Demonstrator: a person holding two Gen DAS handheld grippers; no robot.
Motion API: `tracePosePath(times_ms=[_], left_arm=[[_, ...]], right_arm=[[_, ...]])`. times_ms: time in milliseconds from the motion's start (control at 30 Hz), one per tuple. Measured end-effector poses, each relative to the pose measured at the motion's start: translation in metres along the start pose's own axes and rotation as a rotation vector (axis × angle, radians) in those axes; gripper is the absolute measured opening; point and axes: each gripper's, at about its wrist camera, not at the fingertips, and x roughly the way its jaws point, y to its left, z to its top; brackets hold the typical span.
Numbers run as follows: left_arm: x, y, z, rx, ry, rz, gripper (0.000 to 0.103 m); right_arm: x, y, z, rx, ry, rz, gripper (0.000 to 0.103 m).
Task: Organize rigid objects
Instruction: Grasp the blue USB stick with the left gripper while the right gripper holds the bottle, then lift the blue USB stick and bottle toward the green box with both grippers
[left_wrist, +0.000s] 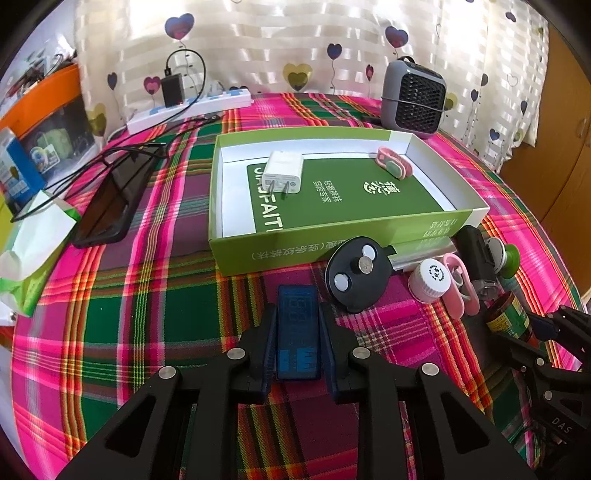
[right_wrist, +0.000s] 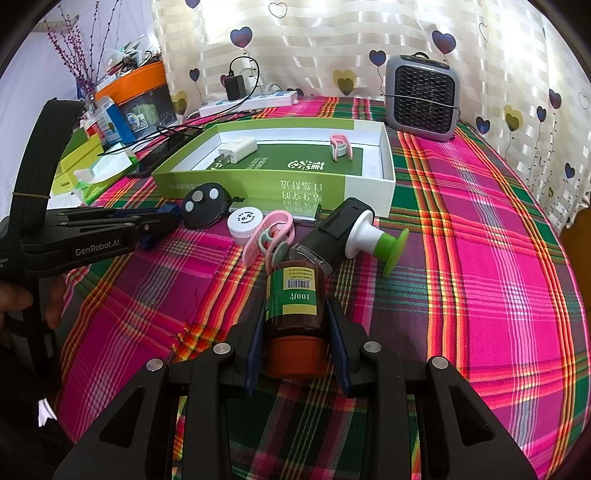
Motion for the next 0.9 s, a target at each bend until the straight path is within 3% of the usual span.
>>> tracePosePath(times_ms=[900], left_arm=[[-0.019,-0.003,0.001,0.006,-0.039,-0.018,0.021]], right_arm=[[-0.007,0.001,0.002,0.003,-0.028,0.003,0.033]])
